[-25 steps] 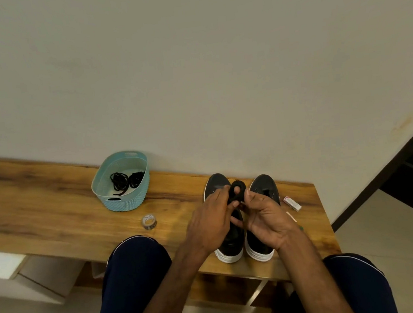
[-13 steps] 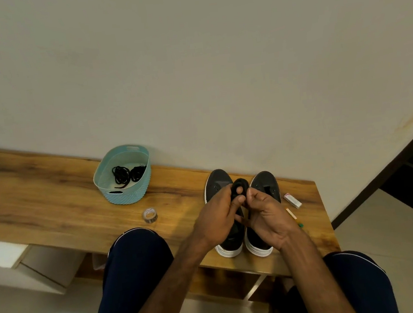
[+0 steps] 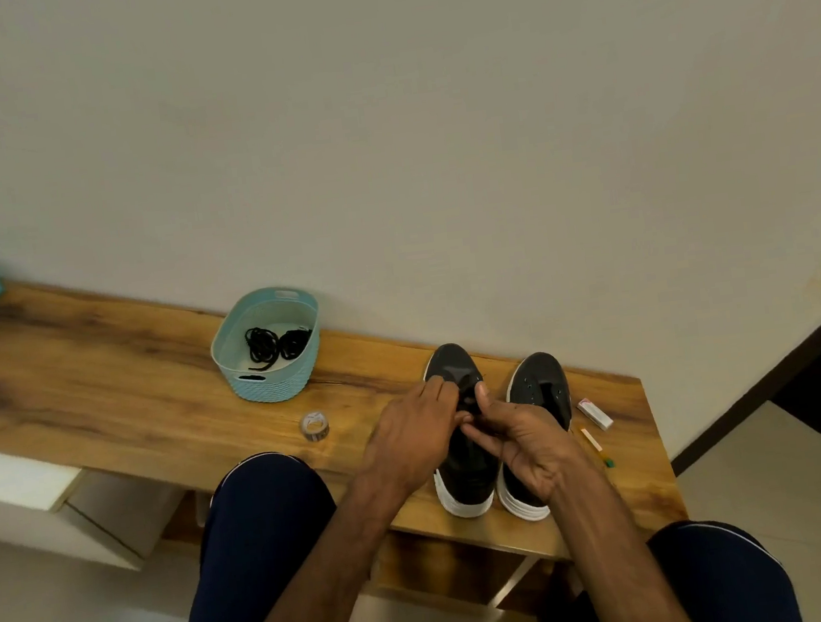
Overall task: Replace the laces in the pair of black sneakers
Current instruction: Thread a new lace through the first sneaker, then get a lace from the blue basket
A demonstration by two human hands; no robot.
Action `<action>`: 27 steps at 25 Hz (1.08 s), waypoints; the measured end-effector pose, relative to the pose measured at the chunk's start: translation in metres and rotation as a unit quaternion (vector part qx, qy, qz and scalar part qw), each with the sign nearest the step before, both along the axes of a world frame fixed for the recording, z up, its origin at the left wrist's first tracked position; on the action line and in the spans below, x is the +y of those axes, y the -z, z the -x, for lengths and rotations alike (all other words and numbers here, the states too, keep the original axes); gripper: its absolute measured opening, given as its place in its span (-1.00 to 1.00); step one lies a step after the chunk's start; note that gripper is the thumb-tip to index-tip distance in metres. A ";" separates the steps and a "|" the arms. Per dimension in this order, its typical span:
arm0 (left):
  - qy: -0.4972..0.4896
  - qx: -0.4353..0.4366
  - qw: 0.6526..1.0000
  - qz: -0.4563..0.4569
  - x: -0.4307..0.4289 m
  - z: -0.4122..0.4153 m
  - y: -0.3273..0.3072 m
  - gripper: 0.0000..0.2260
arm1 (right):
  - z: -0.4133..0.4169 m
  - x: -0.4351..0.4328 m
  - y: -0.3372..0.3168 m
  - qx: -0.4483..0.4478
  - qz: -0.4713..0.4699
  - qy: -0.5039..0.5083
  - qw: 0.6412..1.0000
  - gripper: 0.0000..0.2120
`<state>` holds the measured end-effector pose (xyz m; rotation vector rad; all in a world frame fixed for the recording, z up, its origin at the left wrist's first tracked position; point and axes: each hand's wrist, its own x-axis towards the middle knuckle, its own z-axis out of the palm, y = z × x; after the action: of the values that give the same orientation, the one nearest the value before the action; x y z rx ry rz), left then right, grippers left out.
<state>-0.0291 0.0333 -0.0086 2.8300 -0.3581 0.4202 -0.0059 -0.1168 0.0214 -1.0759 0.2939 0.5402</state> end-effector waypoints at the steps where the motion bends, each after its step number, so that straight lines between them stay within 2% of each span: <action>1: -0.003 -0.003 1.000 0.001 0.006 0.000 0.002 -0.74 | -0.001 0.006 0.000 -0.007 0.020 -0.001 1.000 -0.77; 6: -0.031 0.001 0.999 -0.039 0.044 -0.001 0.009 -0.75 | -0.004 0.058 0.010 -0.097 0.148 0.008 0.984 -0.80; 9: -0.072 -0.002 0.996 -0.058 0.077 -0.002 0.011 -0.79 | -0.008 0.102 0.019 -0.156 0.191 0.026 0.969 -0.78; 11: -0.105 -0.024 0.994 -0.037 0.108 -0.003 0.010 -0.87 | -0.016 0.130 0.018 -0.168 0.195 0.042 0.965 -0.76; 13: -0.116 -0.038 0.992 -0.032 0.138 -0.012 0.015 -0.88 | -0.027 0.154 0.017 -0.190 0.187 -0.004 0.964 -0.77; 18: -0.134 0.004 0.991 -0.027 0.182 -0.040 0.026 -0.81 | -0.075 0.189 0.021 -0.242 0.189 -0.136 0.942 -0.76; 21: -0.191 0.052 0.980 -0.007 0.195 -0.047 0.020 -0.72 | -0.102 0.210 0.026 -0.278 0.190 -0.195 0.921 -0.83; 24: -0.246 0.127 0.961 0.020 0.208 -0.043 0.024 -0.48 | -0.125 0.231 0.031 -0.307 0.212 -0.223 0.901 -0.87; 27: -0.307 0.229 0.923 0.018 0.213 -0.033 0.042 -0.23 | -0.153 0.247 0.038 -0.331 0.247 -0.231 0.881 -0.89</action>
<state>0.0035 0.2462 -0.0508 2.8275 0.6358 -0.1393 0.1473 0.1298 -0.0169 -1.7794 -0.4714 0.4914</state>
